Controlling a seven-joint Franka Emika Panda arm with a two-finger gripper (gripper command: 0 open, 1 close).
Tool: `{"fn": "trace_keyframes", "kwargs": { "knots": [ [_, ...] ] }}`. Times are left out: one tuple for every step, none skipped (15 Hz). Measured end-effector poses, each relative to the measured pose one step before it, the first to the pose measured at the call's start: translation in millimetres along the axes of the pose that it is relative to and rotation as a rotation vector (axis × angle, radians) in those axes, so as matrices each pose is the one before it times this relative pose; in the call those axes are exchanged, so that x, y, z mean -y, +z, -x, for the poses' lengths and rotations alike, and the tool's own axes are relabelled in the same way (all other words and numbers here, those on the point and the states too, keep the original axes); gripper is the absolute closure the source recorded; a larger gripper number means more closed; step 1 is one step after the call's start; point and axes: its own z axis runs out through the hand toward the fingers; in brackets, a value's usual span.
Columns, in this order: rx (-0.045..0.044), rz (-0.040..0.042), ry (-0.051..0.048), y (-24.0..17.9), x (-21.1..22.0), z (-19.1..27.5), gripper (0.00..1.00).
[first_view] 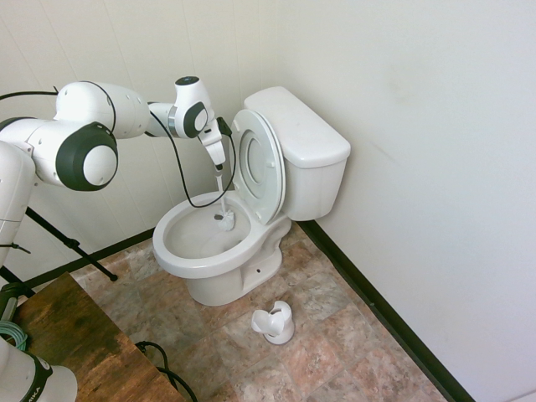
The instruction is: Clean the toilet
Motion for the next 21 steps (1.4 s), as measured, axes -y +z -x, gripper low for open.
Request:
{"fn": "trace_keyframes", "kwargs": {
  "knots": [
    [0.00144, -0.00097, 0.00265, 2.36, 0.86, -0.19, 1.0],
    [0.00238, -0.00062, 0.00056, 2.4, 0.45, 1.26, 1.0],
    [0.00599, 0.00056, -0.00084, 1.43, -0.32, 2.79, 1.0],
    [0.00608, 0.00062, -0.00304, 1.16, -0.45, 3.98, 1.0],
    [0.00763, 0.00026, -0.00479, 1.83, -0.91, 5.18, 1.0],
    [0.00984, -0.00317, -0.00641, 2.4, -1.59, 5.82, 1.0],
    [0.00787, -0.00428, -0.00612, 2.76, -2.36, 4.62, 1.0],
    [0.00885, 0.00095, -0.00591, 2.33, -4.07, 4.46, 1.0],
    [0.01073, 0.00191, -0.00322, 2.76, -5.9, 3.67, 1.0],
    [0.01375, 0.00602, -0.00012, 2.44, -7.52, 2.83, 1.0],
    [0.01354, 0.00298, -0.0002, 2.27, -8.17, 2.46, 1.0],
    [0.0111, -0.00033, -0.00573, 1.6, -8.49, 1.78, 1.0],
    [0.01186, -0.00227, -0.0084, 0.38, -8.76, 1.9, 1.0],
    [0.00769, -0.00112, -0.00396, -0.12, -9.16, 1.34, 1.0],
    [0.01004, 0.00039, 0.00027, 0.15, -10.46, 1.4, 1.0],
    [0.01377, 0.00152, 0.00259, 0.53, -10.88, 1.72, 1.0],
    [0.01643, -0.00048, 0.00252, 0.9, -11.36, 0.74, 1.0],
    [0.01447, -0.00319, 0.00589, 0.45, -11.65, -1.25, 1.0],
    [0.01117, -0.00474, 0.00815, -0.99, -11.53, -4.44, 1.0],
    [0.00782, -0.00772, 0.00977, -2.66, -11.17, -6.48, 1.0],
    [0.00445, -0.00867, 0.01032, -4.88, -11.46, -8.47, 1.0]
  ]
}}
